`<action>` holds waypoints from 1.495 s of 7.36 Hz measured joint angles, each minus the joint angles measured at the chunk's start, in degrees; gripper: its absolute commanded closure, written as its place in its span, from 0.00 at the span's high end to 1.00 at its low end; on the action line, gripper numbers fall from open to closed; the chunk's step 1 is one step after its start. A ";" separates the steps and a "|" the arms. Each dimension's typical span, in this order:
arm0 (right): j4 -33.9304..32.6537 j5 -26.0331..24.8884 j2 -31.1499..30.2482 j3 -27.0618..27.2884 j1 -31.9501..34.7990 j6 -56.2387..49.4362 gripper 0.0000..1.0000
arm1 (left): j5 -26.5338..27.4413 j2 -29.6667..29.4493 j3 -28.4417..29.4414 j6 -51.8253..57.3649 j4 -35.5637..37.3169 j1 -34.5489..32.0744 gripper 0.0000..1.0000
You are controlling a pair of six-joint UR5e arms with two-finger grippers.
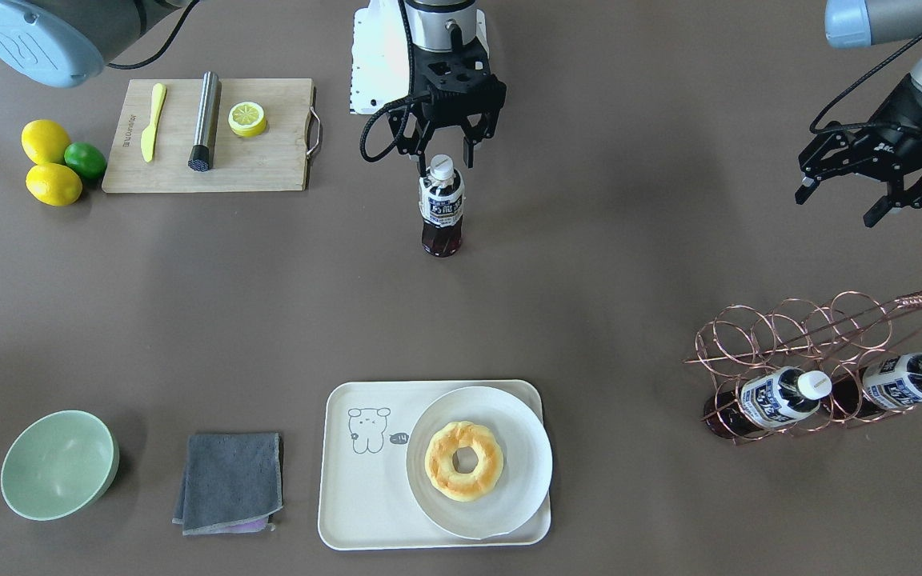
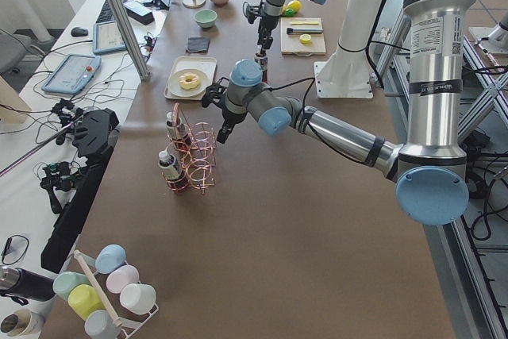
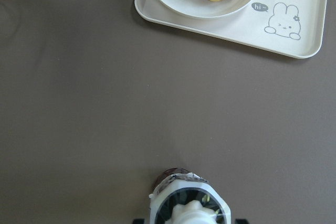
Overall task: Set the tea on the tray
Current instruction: 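Lower the right gripper onto the bottle cap while the left arm withdraws, then lift the tea bottle with the right gripper and carry it onto the tray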
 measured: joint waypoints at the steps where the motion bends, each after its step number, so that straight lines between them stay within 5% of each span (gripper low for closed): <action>1: 0.01 -0.01 0.01 -0.02 0.06 -0.06 0.35 | -0.01 0.06 0.06 -0.01 -0.16 0.00 0.97; 2: 0.02 -0.02 0.01 -0.06 0.09 -0.04 0.26 | -0.04 0.08 0.07 -0.02 -0.22 0.00 0.97; 3: 0.02 -0.02 0.01 -0.08 0.14 -0.03 0.03 | -0.07 0.11 0.05 -0.02 -0.24 0.00 0.97; 7: -0.01 2.31 0.71 -0.11 2.05 -0.06 0.00 | -0.20 0.27 -0.39 -0.02 -0.18 -0.13 0.97; 9: 0.05 9.03 2.00 -0.95 9.37 -2.13 0.00 | -2.87 3.01 -2.00 0.17 -0.61 -2.38 0.97; 11: 3.26 15.02 3.19 -7.22 18.38 -8.26 0.00 | -6.10 9.44 -3.11 0.53 -4.97 -5.63 0.97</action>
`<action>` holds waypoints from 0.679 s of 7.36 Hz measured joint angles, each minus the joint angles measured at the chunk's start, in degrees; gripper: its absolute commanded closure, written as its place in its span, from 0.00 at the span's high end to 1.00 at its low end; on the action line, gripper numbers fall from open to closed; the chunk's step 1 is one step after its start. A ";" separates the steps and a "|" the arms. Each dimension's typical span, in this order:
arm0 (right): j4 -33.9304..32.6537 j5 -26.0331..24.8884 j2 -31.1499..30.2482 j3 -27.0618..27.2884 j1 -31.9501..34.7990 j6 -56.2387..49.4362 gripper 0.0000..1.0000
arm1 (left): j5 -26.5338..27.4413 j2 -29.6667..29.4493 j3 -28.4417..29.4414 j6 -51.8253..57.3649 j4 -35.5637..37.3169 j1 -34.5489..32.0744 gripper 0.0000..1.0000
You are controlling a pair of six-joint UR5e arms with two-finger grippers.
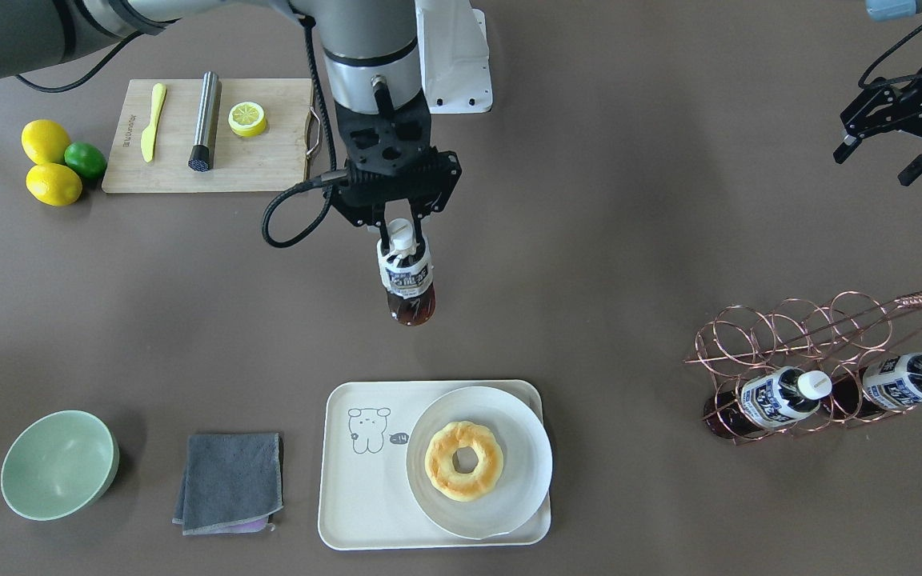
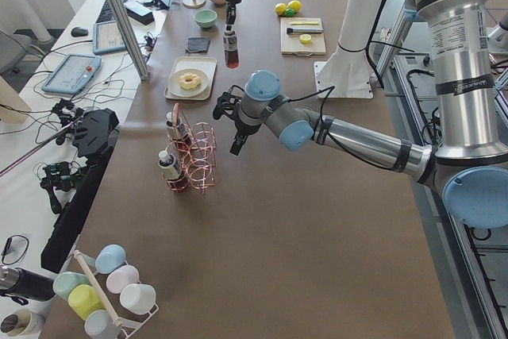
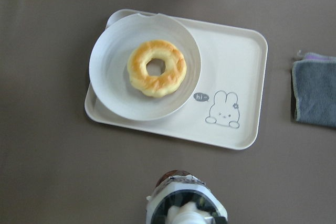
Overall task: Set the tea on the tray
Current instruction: 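Lift the tea bottle with the right gripper and carry it onto the tray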
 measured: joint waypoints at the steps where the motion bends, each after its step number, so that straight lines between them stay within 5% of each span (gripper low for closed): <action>1: 4.14 2.23 1.28 -6.25 3.64 -2.13 0.00 | -0.79 2.44 -0.03 0.08 -2.34 -0.97 0.97; 3: 11.14 4.84 5.78 -20.56 9.22 -5.90 0.00 | -2.14 5.28 0.09 -0.11 -5.07 -2.32 0.97; 5: 17.41 5.94 7.26 -29.10 11.57 -8.18 0.00 | -2.53 5.51 0.11 -0.27 -5.58 -3.74 0.97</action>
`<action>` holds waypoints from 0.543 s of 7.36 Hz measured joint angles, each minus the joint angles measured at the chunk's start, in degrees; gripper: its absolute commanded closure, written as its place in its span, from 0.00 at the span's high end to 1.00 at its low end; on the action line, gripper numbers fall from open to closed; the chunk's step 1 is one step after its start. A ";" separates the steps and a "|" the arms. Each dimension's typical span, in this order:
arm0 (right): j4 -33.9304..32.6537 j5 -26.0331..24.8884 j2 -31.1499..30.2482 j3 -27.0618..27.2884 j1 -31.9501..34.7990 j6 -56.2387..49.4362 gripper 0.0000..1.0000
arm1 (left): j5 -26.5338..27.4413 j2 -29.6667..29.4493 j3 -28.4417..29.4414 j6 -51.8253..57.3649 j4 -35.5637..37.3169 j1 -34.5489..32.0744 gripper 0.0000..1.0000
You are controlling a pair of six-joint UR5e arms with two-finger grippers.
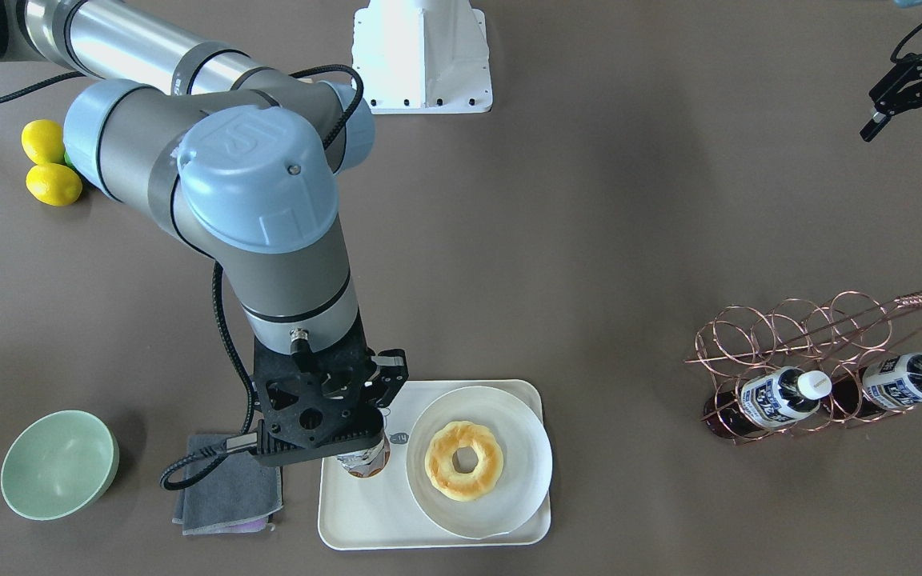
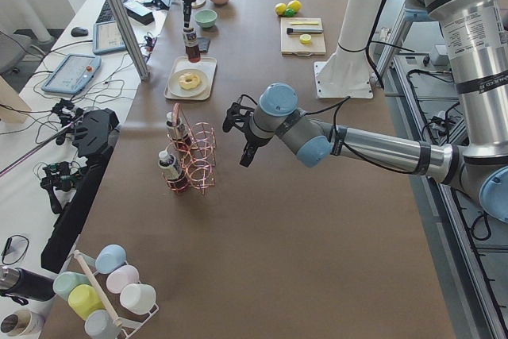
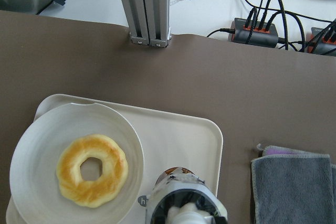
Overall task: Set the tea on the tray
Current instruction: 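Lift the tea bottle with the right gripper and carry it onto the tray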
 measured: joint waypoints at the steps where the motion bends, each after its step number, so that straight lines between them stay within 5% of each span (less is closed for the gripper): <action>1: 2.30 0.13 0.02 -2.33 0.04 0.02 0.00 | -0.01 -0.14 0.01 -0.01 -0.04 -0.26 0.97; 4: 5.03 0.11 -0.48 -3.71 -0.90 0.51 0.00 | 0.09 -0.45 0.06 -0.02 -0.05 -0.38 0.97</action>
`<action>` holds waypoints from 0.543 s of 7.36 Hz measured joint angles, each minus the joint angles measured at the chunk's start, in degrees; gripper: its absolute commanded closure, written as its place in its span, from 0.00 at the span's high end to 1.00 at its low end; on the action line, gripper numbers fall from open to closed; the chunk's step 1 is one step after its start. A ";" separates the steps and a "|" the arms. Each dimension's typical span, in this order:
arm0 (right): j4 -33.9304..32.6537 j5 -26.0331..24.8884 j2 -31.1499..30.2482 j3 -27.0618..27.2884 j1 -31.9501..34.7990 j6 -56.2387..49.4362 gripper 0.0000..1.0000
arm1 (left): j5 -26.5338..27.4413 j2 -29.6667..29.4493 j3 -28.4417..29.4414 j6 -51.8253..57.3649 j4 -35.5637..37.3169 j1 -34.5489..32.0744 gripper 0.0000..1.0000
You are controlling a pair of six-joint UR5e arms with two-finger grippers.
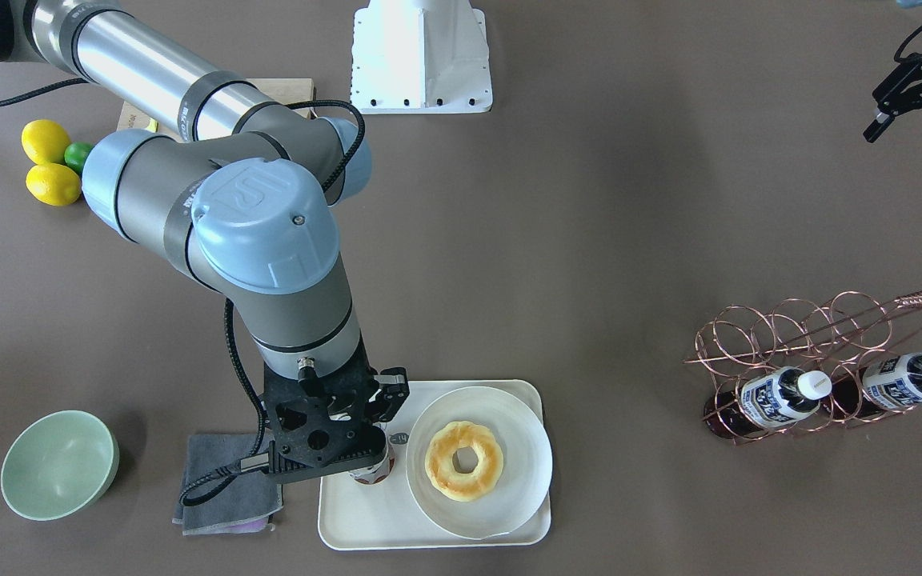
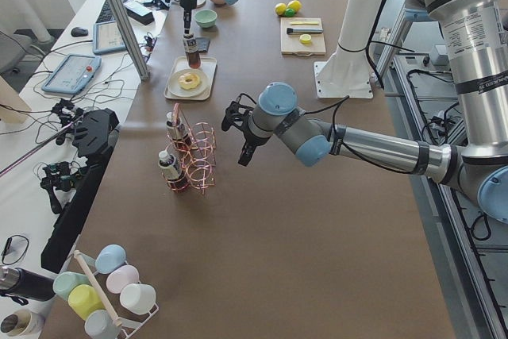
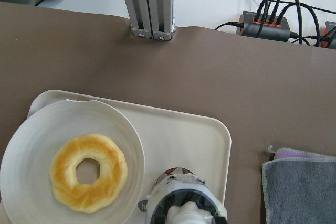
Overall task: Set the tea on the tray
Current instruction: 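Lift the tea bottle with the right gripper and carry it onto the tray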
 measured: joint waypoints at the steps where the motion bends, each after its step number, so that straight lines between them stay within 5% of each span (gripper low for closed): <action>1: 0.27 -0.04 -0.27 0.04 0.08 -0.17 0.00 | 0.05 0.00 -0.03 0.00 -0.01 -0.07 0.97; 3: 0.41 -0.08 -0.74 0.17 0.20 -0.41 0.07 | 0.10 -0.03 -0.22 0.00 -0.01 -0.29 0.97; 4: 0.46 -0.08 -1.06 0.33 0.10 -0.41 0.99 | 0.18 -0.10 -0.22 0.00 -0.01 -0.31 0.97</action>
